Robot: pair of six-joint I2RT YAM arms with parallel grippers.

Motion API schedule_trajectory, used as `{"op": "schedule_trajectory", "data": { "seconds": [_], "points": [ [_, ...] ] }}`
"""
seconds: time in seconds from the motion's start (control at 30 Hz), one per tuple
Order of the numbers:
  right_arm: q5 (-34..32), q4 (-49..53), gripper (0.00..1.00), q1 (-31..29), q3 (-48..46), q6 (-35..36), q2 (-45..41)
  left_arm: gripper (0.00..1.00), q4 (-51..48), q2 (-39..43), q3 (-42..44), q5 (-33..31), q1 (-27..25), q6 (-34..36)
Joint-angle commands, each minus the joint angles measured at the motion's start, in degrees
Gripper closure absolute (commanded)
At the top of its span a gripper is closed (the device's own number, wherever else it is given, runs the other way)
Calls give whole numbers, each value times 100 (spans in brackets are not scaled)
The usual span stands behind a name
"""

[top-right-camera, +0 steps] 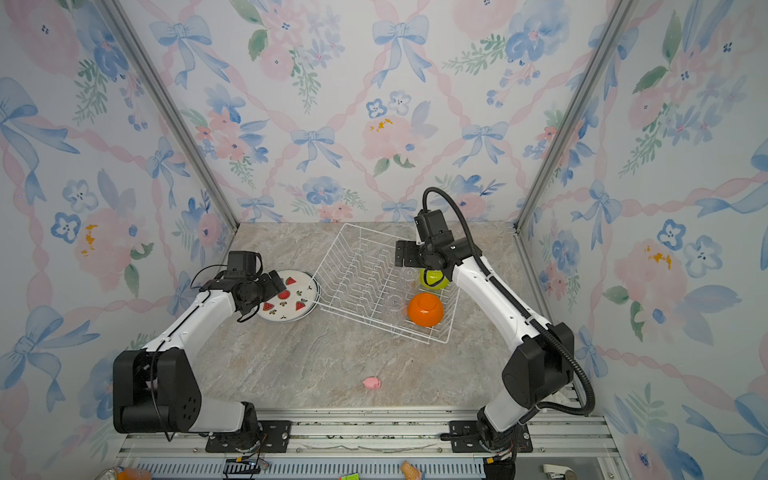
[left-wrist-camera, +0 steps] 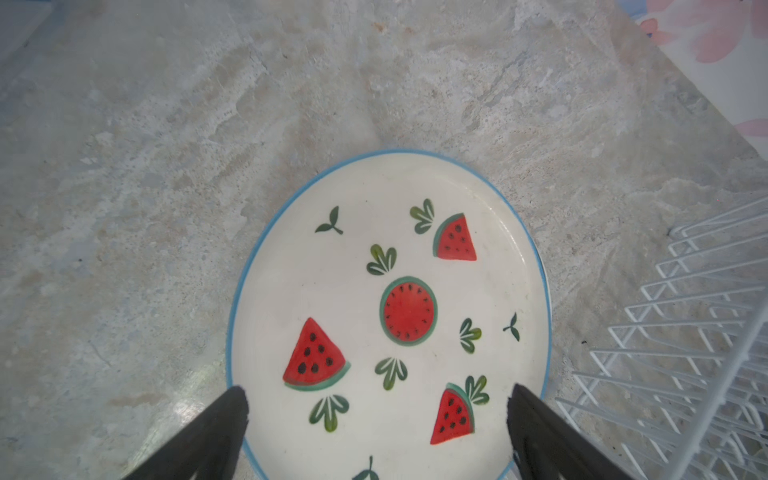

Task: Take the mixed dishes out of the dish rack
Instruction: 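Open the left gripper off the stack while the right moves over the rack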

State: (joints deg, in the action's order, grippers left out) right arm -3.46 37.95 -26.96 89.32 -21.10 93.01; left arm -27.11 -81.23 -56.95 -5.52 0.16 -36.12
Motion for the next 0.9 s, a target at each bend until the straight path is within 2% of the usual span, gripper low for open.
{"op": "schedule_trajectory", "data": {
  "seconds": [0.0,0.23,0.67,0.87],
  "points": [
    [-262,340,3,-126,252,269,121,2,-239,-48,-181,-444,-65,107],
    [-569,516,3,-248,332,458,150,2,-227,92,-301,-427,-77,130],
    [-502,728,3,-258,296,355,147,2,-166,756,-573,-258,-77,188],
    [-385,878,3,-265,138,227,-99,2,80,1051,-549,186,-78,192]
  ]
}}
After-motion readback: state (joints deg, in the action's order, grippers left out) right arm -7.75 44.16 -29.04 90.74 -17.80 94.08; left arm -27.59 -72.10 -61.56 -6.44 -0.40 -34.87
